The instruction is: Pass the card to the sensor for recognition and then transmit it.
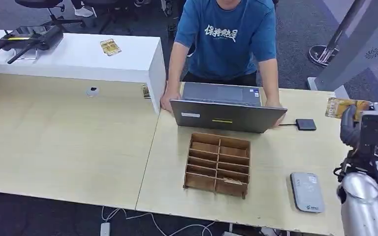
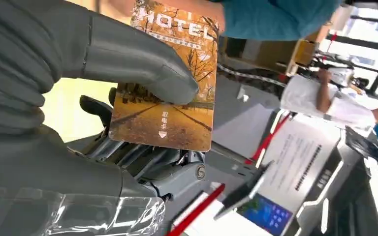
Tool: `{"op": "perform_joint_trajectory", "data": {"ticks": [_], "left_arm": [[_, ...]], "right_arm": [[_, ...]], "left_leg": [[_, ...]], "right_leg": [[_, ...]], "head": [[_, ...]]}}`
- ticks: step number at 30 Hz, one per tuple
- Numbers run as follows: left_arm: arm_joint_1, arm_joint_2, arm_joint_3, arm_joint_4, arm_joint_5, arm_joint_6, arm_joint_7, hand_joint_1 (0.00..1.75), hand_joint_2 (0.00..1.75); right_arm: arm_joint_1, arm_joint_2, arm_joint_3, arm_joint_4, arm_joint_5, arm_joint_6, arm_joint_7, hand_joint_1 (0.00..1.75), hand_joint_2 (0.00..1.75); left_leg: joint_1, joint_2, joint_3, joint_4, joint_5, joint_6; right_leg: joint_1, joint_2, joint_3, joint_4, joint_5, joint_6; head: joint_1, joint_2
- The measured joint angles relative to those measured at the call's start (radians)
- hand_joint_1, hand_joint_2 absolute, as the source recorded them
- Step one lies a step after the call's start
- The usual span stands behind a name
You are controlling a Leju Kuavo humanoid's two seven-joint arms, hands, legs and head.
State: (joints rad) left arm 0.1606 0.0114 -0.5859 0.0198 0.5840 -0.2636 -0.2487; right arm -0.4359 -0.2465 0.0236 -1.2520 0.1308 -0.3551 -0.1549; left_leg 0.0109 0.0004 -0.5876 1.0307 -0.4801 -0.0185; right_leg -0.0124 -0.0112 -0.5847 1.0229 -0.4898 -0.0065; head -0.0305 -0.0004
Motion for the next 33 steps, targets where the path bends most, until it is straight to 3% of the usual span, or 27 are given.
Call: {"op": "perform_joint_trajectory", "data": {"ticks": [15, 33], "left_arm": [[0.008, -0.014, 0.026, 0.0, 0.013, 0.003, -0.004, 0.0, 0.0], [0.01, -0.015, 0.039, 0.0, 0.013, -0.005, -0.004, 0.0, 0.0]], "right_arm": [[0.229, -0.022, -0.086, -0.001, -0.063, 0.08, -0.055, 1.75, 1.75], [0.304, -0.017, -0.137, 0.066, -0.014, 0.09, -0.037, 1.75, 1.75]], "left_leg": [[0.0, 0.001, -0.001, 0.0, -0.001, 0.001], [0.0, 0.0, 0.0, 0.0, -0.001, 0.001]], "right_leg": [[0.0, 0.0, 0.0, 0.0, -0.001, 0.0], [0.0, 0.0, 0.0, 0.0, -0.001, 0.0]], "head": [[0.0, 0.0], [0.0, 0.0]]}}
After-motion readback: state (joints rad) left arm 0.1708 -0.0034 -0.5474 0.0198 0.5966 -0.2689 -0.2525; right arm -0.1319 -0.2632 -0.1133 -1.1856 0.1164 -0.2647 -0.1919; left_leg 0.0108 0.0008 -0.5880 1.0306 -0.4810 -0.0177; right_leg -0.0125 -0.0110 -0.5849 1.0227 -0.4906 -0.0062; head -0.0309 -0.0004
